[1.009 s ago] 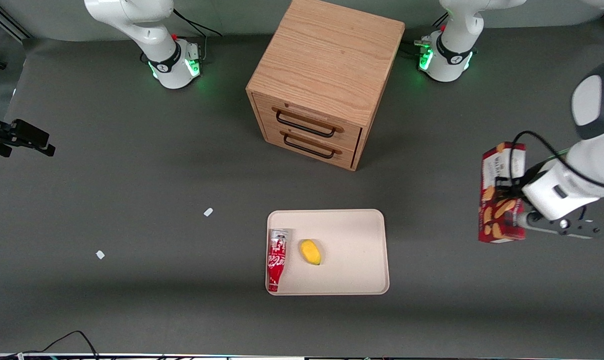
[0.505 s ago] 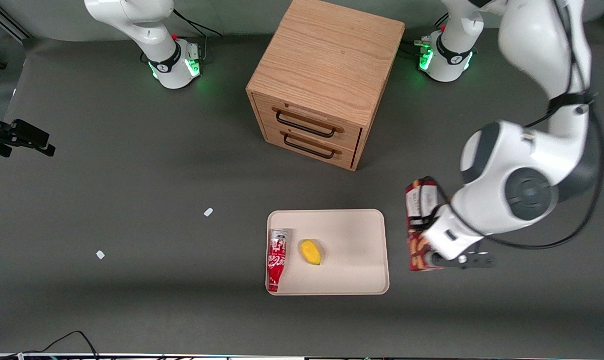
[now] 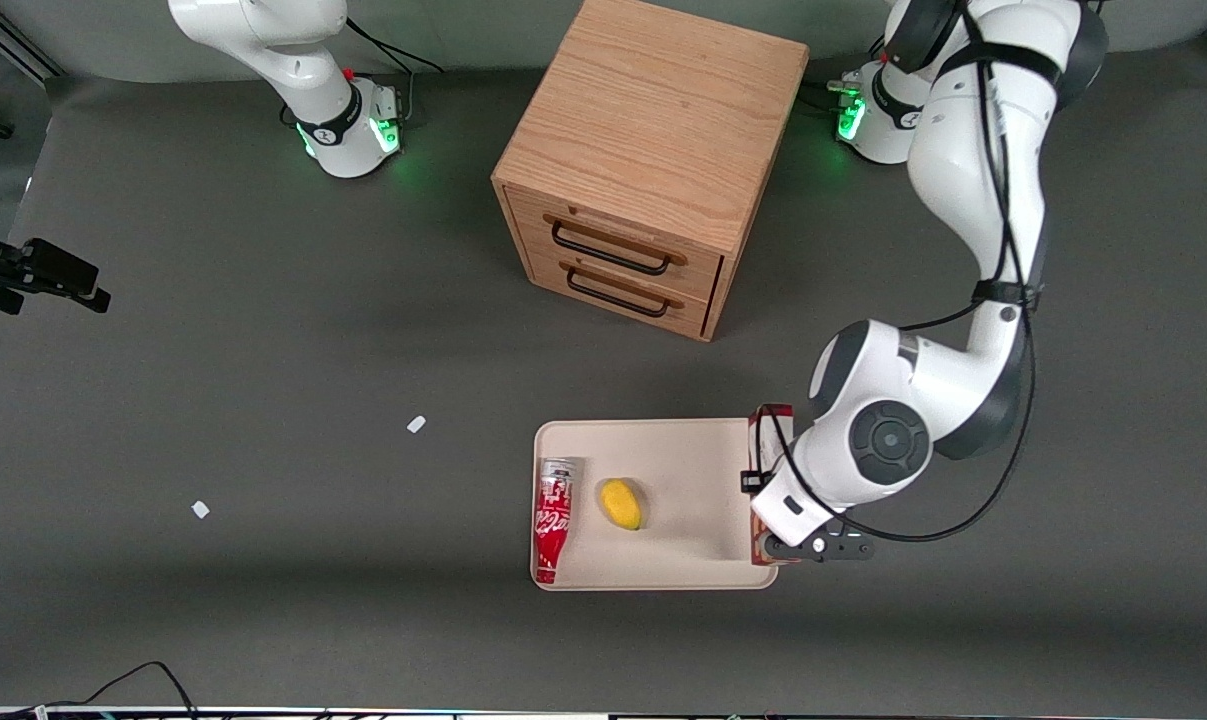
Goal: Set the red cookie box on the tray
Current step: 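Lift the cookie box and carry it over the cream tray, then lower the box onto the tray beside the lemon and release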
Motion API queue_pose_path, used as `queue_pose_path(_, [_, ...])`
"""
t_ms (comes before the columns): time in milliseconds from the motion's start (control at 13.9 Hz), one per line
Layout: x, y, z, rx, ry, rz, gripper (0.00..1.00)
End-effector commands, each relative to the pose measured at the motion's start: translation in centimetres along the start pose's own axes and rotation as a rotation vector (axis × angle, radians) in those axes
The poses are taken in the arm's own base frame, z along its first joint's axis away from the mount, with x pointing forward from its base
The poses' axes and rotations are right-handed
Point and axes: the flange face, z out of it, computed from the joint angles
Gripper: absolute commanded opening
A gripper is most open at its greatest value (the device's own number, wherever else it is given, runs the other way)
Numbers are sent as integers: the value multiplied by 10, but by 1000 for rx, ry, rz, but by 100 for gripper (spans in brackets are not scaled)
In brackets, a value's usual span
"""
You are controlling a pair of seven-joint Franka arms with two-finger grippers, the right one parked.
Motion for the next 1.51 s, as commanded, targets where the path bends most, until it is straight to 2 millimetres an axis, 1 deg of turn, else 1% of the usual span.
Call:
queue_pose_path(0, [4, 14, 25, 10, 26, -10, 0])
queue_pose_path(72, [3, 13, 35, 14, 17, -11, 0])
queue_pose_path(216, [1, 15, 48, 19, 3, -10, 0])
queue_pose_path(360, [0, 14, 52, 24, -2, -15, 0])
queue_pose_path(432, [0, 14, 52, 23, 0, -15, 2])
queue_pose_path(505, [-1, 14, 54, 24, -3, -15, 47])
queue_pose_path(577, [-3, 13, 55, 31, -7, -13, 99])
queue_pose_path(721, [0, 15, 52, 17, 27, -33, 100])
queue_pose_path(1009, [0, 15, 50, 10, 28, -44, 100])
queue_pose_path(1297, [0, 16, 44, 4, 34, -54, 100])
queue_pose_path(1441, [-2, 14, 34, 3, 35, -61, 100])
